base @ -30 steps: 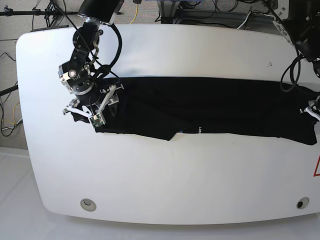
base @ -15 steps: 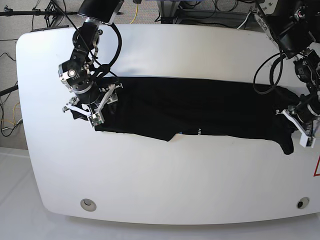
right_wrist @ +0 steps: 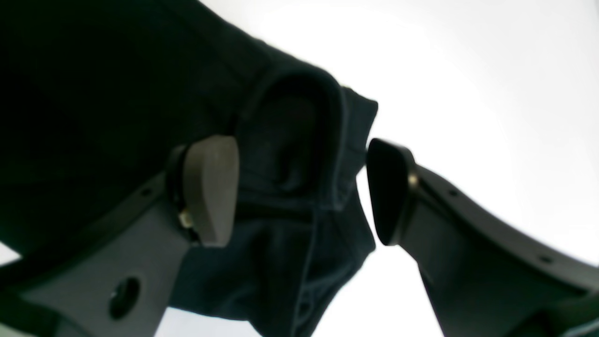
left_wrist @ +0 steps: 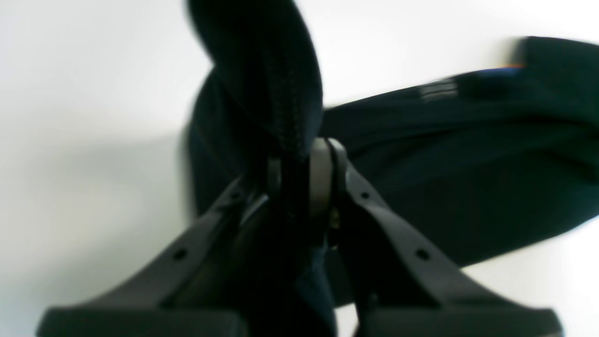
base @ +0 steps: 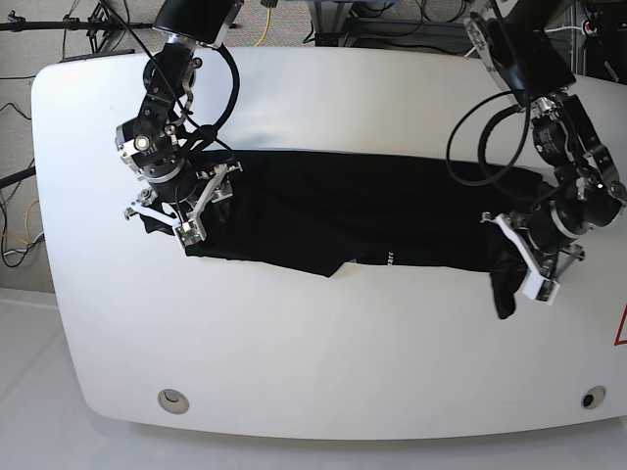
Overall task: Fold the T-shirt properly
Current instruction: 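Fold the held end over toward the right gripper and lower it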
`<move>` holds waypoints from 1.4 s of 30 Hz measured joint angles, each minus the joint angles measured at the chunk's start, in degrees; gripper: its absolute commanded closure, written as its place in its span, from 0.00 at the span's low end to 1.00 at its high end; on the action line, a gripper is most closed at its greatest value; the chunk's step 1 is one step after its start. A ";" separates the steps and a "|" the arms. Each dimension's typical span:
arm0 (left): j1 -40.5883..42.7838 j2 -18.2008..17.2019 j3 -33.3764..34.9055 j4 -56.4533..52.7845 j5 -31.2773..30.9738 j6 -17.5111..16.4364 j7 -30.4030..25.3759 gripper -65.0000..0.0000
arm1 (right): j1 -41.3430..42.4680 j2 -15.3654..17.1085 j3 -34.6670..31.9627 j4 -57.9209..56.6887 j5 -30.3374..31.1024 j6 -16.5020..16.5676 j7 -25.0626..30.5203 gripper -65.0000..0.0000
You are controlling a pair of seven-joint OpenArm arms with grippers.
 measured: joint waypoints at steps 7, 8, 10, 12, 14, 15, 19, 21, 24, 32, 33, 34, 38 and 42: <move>1.44 2.19 2.97 -0.02 0.26 0.02 -0.26 0.98 | -0.07 0.02 -0.07 -0.09 0.20 -0.17 -0.04 0.36; 1.75 2.69 3.13 -0.02 0.26 0.04 -0.28 0.98 | -0.07 0.04 -0.24 -0.02 0.20 -0.17 -0.02 0.36; 2.27 3.61 3.58 -0.02 0.04 0.07 -0.33 0.98 | -0.07 0.04 -0.39 0.02 0.17 -0.17 -0.02 0.36; 2.86 4.09 4.39 -0.02 -0.24 0.07 -0.35 0.98 | -0.07 0.04 -0.39 0.22 0.20 -0.15 -0.02 0.36; 3.37 5.18 5.20 -0.02 -0.35 0.04 -0.31 0.98 | -0.04 0.04 -0.39 0.26 0.20 -0.17 -0.02 0.36; 3.63 5.81 5.62 -0.02 -0.44 0.04 -0.31 0.98 | -0.04 0.04 -0.39 0.26 0.11 -0.20 -0.02 0.36; 4.39 8.02 6.56 0.52 0.48 0.07 0.07 0.99 | -0.02 0.02 -0.39 0.24 0.20 -0.17 -0.04 0.36; 4.79 9.11 7.02 0.76 0.74 0.07 0.98 0.99 | 0.11 0.00 -0.39 0.24 0.20 -0.20 -0.04 0.36; 5.35 10.75 7.98 0.74 0.74 0.02 1.44 0.99 | 0.31 -0.17 -0.46 0.24 0.28 -0.20 0.02 0.36; 4.68 13.14 11.04 0.74 1.31 0.09 2.69 1.00 | 0.22 -0.17 -0.46 0.24 0.42 -0.20 -0.02 0.36; 4.59 13.27 11.32 0.74 1.27 0.07 2.58 1.00 | 0.22 -0.20 -0.48 0.24 0.42 -0.17 -0.02 0.36; 4.55 13.44 11.87 0.74 0.98 0.07 2.47 0.99 | 0.24 -0.26 -0.52 0.24 0.44 -0.15 -0.02 0.36; 4.57 13.70 12.63 0.72 0.70 0.04 2.21 1.00 | 0.24 -0.28 -0.66 0.24 0.44 -0.17 -0.02 0.36; 4.22 13.18 13.14 0.55 0.90 0.07 1.79 0.99 | 0.09 -0.31 -0.63 0.24 0.42 -0.20 -0.04 0.36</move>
